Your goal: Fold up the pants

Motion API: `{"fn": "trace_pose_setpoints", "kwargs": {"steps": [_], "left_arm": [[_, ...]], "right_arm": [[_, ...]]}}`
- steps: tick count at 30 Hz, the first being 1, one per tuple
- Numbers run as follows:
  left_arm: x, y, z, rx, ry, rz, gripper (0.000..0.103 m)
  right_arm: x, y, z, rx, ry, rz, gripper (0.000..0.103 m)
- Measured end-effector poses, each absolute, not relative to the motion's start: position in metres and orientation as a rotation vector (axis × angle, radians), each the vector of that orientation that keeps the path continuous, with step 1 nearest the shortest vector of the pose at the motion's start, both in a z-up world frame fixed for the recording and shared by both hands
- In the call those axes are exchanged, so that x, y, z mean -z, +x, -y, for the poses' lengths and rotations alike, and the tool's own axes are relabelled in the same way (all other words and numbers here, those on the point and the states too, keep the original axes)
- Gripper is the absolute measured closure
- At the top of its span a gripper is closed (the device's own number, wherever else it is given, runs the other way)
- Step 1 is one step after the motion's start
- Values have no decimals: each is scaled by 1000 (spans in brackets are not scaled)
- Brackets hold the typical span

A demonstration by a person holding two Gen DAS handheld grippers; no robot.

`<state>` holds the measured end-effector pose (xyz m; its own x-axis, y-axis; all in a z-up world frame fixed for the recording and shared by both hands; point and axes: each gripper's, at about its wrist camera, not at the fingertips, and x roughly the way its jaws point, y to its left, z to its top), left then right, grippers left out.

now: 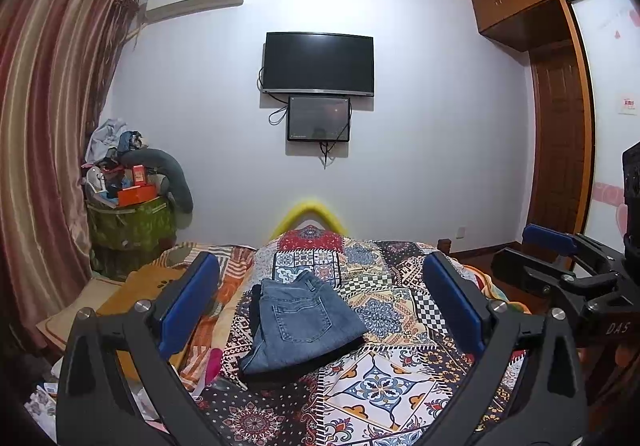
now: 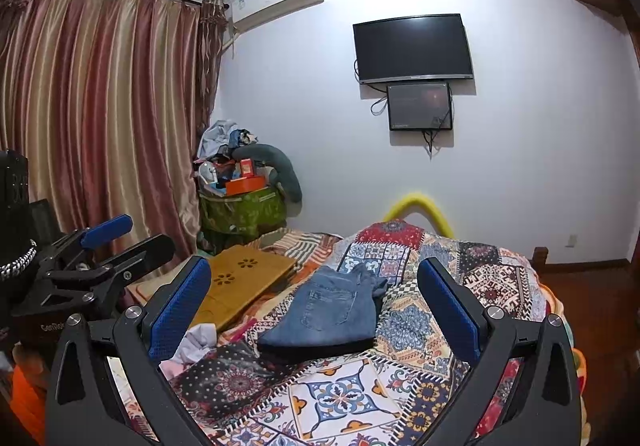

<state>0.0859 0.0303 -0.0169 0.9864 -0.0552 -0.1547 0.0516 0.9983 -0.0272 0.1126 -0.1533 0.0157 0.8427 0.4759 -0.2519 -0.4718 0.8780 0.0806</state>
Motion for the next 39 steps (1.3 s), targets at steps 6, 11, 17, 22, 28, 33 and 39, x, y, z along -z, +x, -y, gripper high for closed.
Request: {"fn": "trace_pose_setpoints", "kwargs": {"steps": [6,11,17,22,28,33,39], "left_arm": [[16,88,-29,61,-19,-161,0],[17,89,-28,71,-18,-169,0],[17,90,-23,79,-11,-168,0],[18,91,-21,82,-1,-169,0],[19,92,-22,91,-4,-173,0],[16,93,-22,99,3,-176,0],[17,93,-24,89,-5,-178,0]], "right_arm": [[-15,111,156,-496,21,-270,0],[-14,109,159,-490,28,-271,0],[-10,110,161,-484,40,-286,0],[-11,111,164,-476,44,-286,0],[-11,111,166,-468,50,-286,0],[-12,111,167,-465,59,-289,0],[-11,111,169,-463,66,-288,0]]}}
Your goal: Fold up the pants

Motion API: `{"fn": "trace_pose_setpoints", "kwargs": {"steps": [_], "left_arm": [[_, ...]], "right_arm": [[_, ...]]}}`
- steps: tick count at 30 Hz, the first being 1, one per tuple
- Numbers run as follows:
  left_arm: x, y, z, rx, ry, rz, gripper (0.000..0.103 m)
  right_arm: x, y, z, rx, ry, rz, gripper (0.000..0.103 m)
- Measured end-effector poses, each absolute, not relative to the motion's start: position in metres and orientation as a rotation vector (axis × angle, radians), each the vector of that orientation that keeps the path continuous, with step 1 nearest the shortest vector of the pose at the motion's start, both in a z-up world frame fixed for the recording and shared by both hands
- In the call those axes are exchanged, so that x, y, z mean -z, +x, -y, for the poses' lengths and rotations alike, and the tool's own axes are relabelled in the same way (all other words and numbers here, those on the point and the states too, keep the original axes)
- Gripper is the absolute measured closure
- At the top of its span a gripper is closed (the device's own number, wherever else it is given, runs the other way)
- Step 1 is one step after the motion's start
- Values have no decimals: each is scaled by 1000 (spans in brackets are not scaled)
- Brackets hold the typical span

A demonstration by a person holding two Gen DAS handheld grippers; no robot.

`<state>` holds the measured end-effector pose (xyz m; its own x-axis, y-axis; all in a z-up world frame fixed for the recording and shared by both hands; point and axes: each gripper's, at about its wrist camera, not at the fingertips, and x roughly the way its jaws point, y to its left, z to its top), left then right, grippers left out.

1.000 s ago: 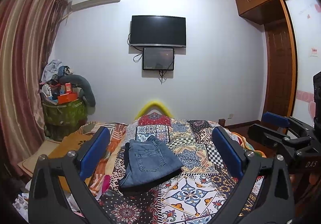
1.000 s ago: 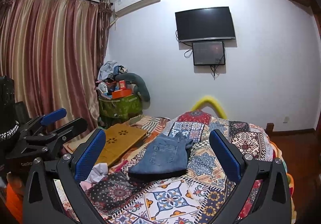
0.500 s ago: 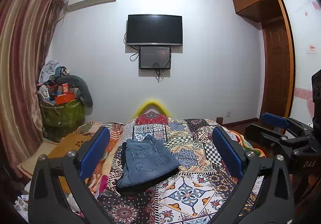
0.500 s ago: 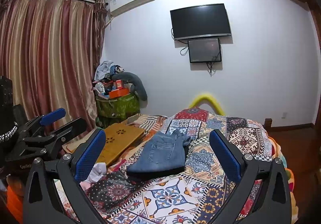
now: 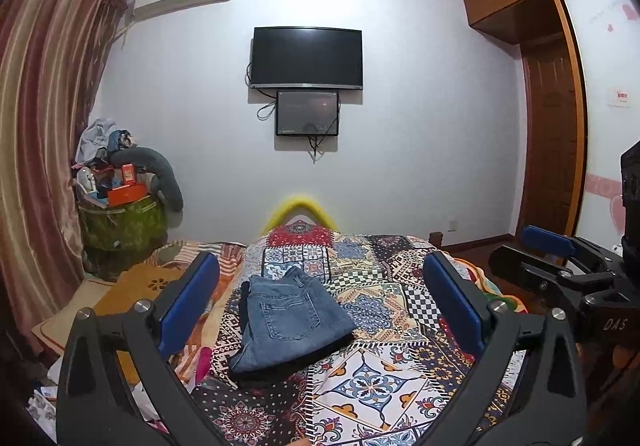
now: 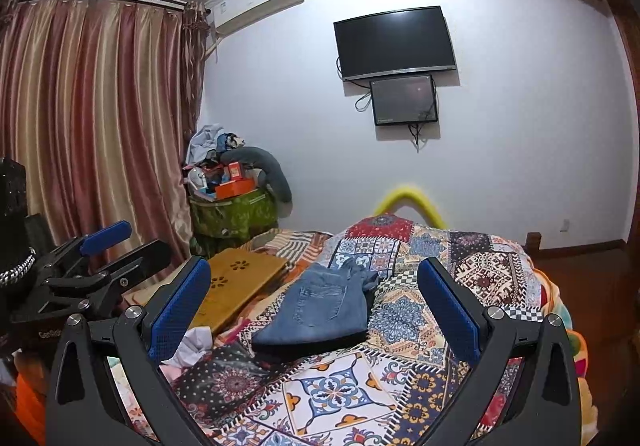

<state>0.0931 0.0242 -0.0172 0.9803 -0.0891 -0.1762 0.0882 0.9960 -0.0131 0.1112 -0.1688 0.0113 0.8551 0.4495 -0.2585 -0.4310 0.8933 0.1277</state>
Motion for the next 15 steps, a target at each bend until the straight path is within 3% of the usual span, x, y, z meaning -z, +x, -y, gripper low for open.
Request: {"fn": "trace_pose_setpoints", "kwargs": {"steps": [15], "left_arm": [[24,99,-27,105,-12,-207,0]], "right_arm": [[-10,112,170,-461,77,-300,0]]}}
